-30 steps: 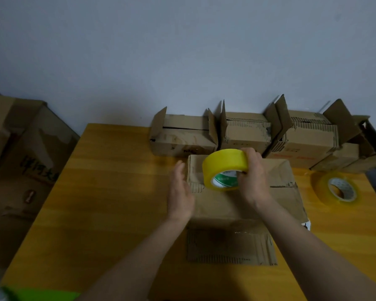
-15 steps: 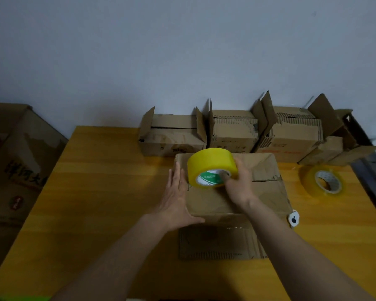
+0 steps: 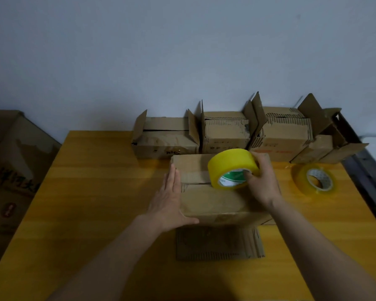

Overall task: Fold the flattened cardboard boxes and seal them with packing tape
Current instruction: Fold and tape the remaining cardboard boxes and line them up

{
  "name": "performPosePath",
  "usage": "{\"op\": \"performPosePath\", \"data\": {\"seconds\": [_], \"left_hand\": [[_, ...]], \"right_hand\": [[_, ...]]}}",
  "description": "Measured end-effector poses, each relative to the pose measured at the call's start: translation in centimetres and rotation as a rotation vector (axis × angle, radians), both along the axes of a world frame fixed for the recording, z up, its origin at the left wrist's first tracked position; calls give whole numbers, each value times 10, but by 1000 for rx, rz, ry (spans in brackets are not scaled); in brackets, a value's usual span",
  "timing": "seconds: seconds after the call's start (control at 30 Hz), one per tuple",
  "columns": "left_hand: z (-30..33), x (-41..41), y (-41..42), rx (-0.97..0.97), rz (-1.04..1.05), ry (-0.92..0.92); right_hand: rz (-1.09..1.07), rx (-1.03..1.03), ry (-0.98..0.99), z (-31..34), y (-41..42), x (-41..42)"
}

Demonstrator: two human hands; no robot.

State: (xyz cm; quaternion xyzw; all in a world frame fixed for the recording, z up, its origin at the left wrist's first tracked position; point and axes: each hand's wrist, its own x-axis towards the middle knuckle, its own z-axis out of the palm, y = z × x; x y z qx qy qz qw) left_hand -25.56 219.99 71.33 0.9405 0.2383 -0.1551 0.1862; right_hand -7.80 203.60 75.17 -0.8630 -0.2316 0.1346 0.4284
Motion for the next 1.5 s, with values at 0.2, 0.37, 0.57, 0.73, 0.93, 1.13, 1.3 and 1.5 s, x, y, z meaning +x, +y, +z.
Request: {"op": "performPosePath", "data": {"seconds": [0.2,0.37,0.57,0.73,0.93,1.13,1.3,1.5], "left_hand": [[10,27,-16,269,-88,116],[-2,24,-16,300,-116,79],[-2,24,-15,299,-119,88],[-1,22,-16,277,-105,69],[0,24,-19,280,-93,77],[0,30,-21,284,-94,96],[1,29,-22,287,-95,107],[1,30,-22,285,-98,117]], "right_hand": [[-162,169,203,-11,7,-11],[-179,205,217,-19,10,-12],[-211,179,247,-24,18,-13],[-72,134,44,-9,10,0],[-120,31,-148,-4,-32,30],[-260,86,73,-27,-31,31],[-166,129,-13,-13,-35,36],[-138,145,-129,-5,-49,48]]}}
